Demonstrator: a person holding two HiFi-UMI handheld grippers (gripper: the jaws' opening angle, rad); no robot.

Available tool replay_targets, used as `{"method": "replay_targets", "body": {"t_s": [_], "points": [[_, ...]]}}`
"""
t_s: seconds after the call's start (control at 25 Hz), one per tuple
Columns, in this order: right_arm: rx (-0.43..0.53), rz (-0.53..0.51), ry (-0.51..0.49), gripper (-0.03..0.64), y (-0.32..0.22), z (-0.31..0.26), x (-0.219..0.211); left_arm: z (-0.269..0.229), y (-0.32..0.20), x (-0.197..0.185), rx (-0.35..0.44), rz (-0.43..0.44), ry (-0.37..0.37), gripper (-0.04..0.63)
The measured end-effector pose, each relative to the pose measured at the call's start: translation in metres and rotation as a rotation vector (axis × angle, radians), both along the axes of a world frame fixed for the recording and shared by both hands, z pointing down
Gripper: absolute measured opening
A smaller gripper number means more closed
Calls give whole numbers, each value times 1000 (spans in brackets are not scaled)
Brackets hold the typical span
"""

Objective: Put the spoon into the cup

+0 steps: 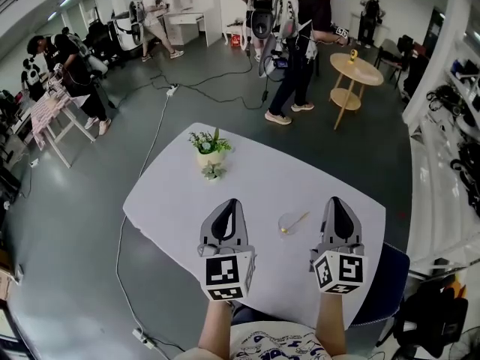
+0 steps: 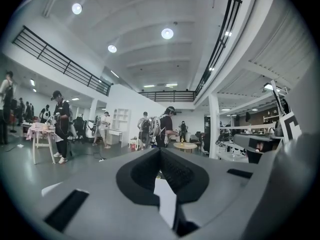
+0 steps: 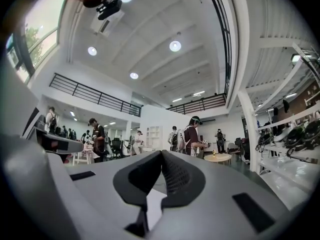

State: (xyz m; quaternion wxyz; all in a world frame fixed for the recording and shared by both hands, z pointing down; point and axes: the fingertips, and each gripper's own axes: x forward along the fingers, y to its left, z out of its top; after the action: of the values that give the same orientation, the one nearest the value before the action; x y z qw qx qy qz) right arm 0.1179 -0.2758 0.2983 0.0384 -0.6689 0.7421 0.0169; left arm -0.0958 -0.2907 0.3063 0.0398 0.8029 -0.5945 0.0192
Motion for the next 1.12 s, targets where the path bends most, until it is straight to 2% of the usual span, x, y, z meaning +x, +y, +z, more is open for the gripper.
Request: {"method": "replay_targets", "body": {"t_s": [0.36, 1.12], "points": [[24, -6, 11, 11, 15, -13, -1, -15, 17, 3, 35, -1, 5, 12], [21, -15, 17, 12, 29, -11, -3, -15, 36, -3, 44, -19, 12, 12]]}}
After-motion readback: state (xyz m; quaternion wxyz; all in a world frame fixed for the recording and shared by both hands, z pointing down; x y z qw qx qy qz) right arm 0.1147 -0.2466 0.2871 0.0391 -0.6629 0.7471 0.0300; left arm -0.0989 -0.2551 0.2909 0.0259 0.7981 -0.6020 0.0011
